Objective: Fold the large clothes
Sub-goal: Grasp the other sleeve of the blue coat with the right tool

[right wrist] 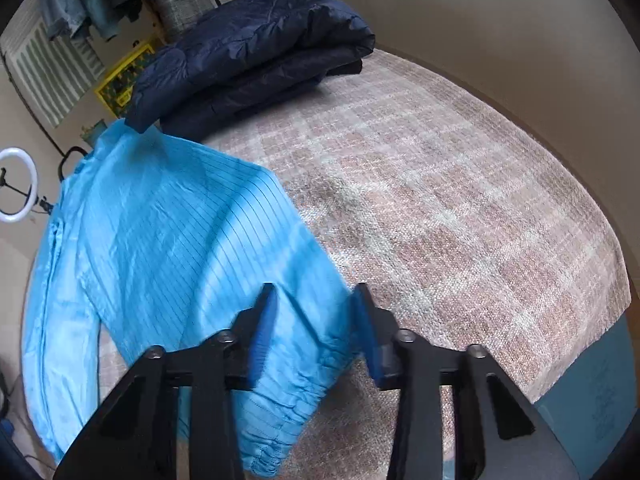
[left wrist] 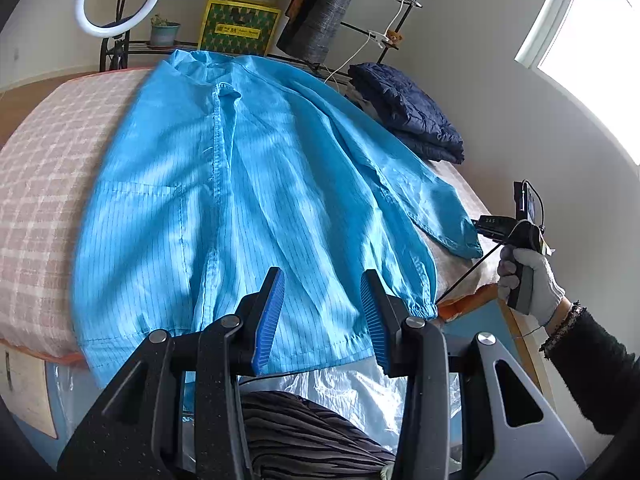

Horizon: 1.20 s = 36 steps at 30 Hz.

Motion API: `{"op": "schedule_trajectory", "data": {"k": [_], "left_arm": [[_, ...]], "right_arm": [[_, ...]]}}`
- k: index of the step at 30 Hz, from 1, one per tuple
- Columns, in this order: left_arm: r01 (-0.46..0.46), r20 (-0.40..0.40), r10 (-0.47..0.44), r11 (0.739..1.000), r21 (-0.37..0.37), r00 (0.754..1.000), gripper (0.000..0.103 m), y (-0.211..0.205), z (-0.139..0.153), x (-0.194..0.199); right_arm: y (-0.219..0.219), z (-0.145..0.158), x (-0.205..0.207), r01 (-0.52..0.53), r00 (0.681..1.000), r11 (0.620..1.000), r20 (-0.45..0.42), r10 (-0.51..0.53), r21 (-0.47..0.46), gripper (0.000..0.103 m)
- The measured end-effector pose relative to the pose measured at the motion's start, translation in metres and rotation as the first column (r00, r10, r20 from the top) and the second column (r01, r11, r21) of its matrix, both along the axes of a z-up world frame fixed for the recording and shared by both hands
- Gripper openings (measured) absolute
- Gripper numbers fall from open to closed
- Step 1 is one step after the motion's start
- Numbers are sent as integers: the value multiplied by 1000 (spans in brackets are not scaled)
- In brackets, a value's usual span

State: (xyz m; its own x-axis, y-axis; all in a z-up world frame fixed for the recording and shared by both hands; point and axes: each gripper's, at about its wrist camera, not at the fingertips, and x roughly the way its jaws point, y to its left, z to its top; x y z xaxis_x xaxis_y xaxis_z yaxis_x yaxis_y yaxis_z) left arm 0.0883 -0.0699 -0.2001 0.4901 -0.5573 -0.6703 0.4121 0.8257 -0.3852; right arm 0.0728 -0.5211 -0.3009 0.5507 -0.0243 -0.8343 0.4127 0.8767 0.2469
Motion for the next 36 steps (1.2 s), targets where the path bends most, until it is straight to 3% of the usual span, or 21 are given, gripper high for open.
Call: {"op": "schedule_trajectory", "data": {"k": [6,10,13,14,16,17,18,24,26,28,30,31,36], "left_arm": [[-11,1,11,1000,-4,1000,40,3,-1,3],[-18,1,18,1000,-11,1000,40,5,-1,4],[-19,0,19,1000,-13,1000,40,6,-1,3],[-18,0,18,1000,-12,1000,40,7,-1,3],[-19,-2,19,1000,-8,1000,40,7,-3,3],[-20,-5,20,1000,-8,1000,40,8,-4,3],[-22,-13,22,1000,-10,1000,40,8,-6,4],[-30,-38,30,999,-13,999,40,5,-13,7],[-30,-33,30,1000,-8,999,40,4,-12,7],[-30,-29,30,1000,-1,999,40,2,-12,8],[-31,-29,30,1000,-1,999,40,1,-12,9],[-31,-31,31,1000,-3,999,40,1,-12,9],[-41,-23,41,999,-14,999,40,4,-8,8]], "right_arm": [[17,35,-4,-40,996,999,82,43,-35,2],[41,69,-8,-99,981,993,161,109,-68,1],[39,76,-8,-99,979,994,176,106,-46,2],[34,73,-7,-82,983,995,161,89,-47,6],[16,59,-7,-42,992,999,115,43,-11,32],[8,52,-8,-17,995,1000,100,16,5,52],[1,44,-7,-1,996,1000,85,-1,16,61],[-20,-2,6,57,996,998,-70,-55,27,61],[-10,-4,9,29,998,999,-63,-32,-39,63],[3,-4,13,-3,997,995,-78,-4,-101,53],[15,-1,15,-50,995,986,-92,36,-158,13],[17,0,17,-67,994,986,-96,52,-153,2],[21,33,9,-33,999,989,10,35,-144,1]]}}
